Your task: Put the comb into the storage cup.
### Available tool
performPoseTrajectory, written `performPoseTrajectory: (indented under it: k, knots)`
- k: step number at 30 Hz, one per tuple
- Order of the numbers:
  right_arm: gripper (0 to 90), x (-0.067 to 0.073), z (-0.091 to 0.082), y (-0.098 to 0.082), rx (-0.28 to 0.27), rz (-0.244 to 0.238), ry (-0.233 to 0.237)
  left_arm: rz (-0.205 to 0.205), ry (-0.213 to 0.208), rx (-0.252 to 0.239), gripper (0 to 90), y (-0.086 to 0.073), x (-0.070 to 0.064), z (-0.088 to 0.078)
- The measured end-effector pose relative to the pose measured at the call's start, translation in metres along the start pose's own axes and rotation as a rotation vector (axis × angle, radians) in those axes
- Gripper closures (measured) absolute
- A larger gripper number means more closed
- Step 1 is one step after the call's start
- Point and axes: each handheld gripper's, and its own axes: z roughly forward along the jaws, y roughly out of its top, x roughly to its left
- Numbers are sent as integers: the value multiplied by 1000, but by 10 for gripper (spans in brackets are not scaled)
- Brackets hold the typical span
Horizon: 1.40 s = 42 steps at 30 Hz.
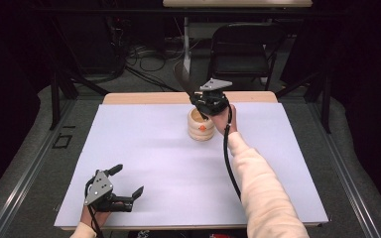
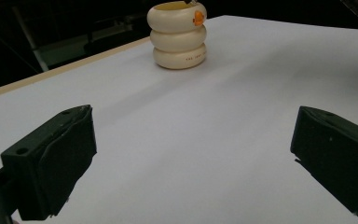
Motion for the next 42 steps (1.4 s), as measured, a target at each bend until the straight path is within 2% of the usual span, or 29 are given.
performPoseTrajectory:
  k: [21,42]
  knots:
    - [724,0,6,-9,-12,-6,-1,1,1,-1,3,0,0,0]
    - [724,-3,11,-22,12,2,0,0,1,0,3,0,0,0]
